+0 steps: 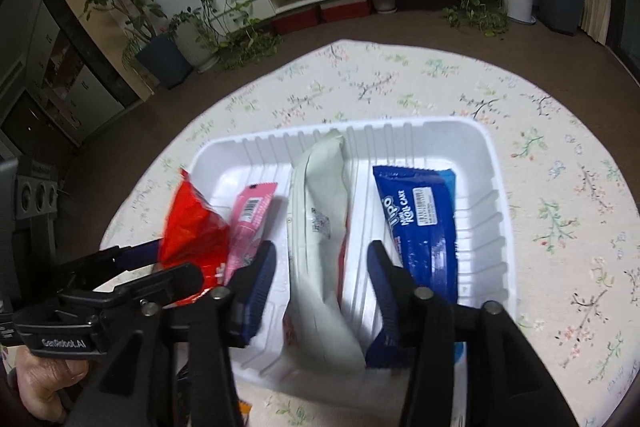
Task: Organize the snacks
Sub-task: 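Lower the red bag and white packet into the tray and open both tools, then grasp the black packet with the left tool, then grasp the blue packet with the right tool while the left tool holds the black packet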
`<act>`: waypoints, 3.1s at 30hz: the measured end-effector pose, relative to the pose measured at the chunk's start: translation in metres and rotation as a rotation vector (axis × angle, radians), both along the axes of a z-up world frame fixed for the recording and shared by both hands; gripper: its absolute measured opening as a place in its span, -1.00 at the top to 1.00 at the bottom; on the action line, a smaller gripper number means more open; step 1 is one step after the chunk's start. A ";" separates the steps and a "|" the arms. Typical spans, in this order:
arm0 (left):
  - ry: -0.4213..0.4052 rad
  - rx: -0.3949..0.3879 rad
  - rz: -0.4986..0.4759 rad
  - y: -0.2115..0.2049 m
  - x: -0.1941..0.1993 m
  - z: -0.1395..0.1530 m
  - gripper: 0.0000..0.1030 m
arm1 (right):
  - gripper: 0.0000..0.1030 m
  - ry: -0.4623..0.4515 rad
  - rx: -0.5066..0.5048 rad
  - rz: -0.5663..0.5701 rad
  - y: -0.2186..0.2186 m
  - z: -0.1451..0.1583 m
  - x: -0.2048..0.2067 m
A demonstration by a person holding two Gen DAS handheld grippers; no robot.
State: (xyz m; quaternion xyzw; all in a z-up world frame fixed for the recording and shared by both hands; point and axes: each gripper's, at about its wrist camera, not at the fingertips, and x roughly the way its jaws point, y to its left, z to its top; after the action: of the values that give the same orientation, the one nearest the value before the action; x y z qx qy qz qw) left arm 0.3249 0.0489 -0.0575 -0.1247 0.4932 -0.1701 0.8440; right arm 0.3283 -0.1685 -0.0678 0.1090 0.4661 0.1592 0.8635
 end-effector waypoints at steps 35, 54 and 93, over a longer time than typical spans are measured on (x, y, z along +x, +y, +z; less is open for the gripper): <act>-0.063 -0.044 0.057 0.015 -0.253 -0.012 -0.99 | -0.75 -0.117 0.083 -0.017 -0.038 -0.005 -0.281; 0.020 0.104 -0.070 -0.010 -0.156 -0.020 -0.04 | -0.54 -0.128 0.073 0.013 -0.031 -0.008 -0.285; -0.003 0.128 -0.113 0.001 -0.165 -0.031 0.60 | -0.56 -0.178 -0.189 0.220 0.011 -0.012 -0.231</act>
State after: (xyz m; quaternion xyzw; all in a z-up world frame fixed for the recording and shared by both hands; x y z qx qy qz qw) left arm 0.1602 0.0502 -0.0884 -0.0422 0.5080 -0.1859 0.8400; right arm 0.0969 -0.1576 -0.0795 -0.0393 0.4096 0.2173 0.8851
